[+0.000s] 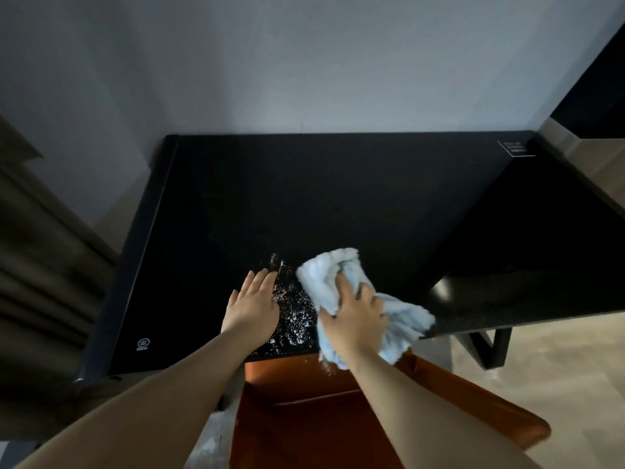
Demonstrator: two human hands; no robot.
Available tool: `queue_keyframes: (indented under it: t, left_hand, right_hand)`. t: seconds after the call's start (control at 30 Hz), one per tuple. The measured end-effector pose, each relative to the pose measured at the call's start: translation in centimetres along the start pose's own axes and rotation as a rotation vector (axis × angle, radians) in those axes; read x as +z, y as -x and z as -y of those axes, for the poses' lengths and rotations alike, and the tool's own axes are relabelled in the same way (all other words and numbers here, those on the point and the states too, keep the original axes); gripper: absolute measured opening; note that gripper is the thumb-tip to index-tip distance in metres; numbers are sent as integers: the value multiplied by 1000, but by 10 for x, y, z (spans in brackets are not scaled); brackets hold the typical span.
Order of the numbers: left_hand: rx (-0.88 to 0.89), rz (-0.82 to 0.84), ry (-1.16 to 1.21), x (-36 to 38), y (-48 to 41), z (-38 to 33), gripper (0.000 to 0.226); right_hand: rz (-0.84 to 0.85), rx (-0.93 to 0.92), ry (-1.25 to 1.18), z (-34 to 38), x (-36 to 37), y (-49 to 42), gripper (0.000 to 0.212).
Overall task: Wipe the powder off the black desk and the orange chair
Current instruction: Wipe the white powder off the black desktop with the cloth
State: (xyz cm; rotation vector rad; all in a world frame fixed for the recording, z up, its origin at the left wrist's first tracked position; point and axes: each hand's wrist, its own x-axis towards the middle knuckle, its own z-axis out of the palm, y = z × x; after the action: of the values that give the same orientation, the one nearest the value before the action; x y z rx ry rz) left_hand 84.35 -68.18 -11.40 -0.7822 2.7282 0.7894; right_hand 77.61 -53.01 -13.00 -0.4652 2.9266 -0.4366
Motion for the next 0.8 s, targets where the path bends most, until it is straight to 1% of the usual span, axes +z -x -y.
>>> queue_keyframes:
  t: [0.1,0.17,0.2,0.27,0.3,0.37,0.4,0.43,0.5,0.6,0.67,0.73,0.8]
  left_hand:
    - [-8,-12,-13,-5,5,8,58]
    - [-8,-26,-13,-10,8,15,58]
    - [-10,-31,-7,-12,10,20,58]
    - [-22,-36,4,-17,13,30,58]
    - [-31,-38,8,-19,14,36,58]
    - [-51,-35,14,-22,17,45,59]
    - [-62,-29,15,-22,19,50,59]
    - [-71,-22,13,-22,20,53,59]
    - [-83,-8,14,-22,21,59,59]
    - [-92,13,31,-22,21,61,61]
    - [-89,11,40,-24,18,59,63]
    - [-81,6,49,-27,17,59,63]
    - [-77,13,54,-30,15,63,62]
  right_hand:
    - [0,-112,-289,24,2,0,66]
    - [-58,-92,-449,23,-6,-6,67]
    - [-113,-53,-461,17,-12,-12,68]
    - [-221,73,-327,-1,-26,-26,67]
    - [-217,157,-216,-11,-31,-32,67]
    - [-81,323,-35,-24,-34,-33,68]
    - [-20,361,26,-24,-31,-29,68]
    - [7,360,65,-20,-26,-22,67]
    - [16,278,78,-1,-14,-8,67]
    - [34,61,79,37,2,14,65]
    - [58,-60,-15,55,7,19,64]
    - [51,-95,-209,59,5,15,67]
    - [-52,-47,-327,53,-6,1,68]
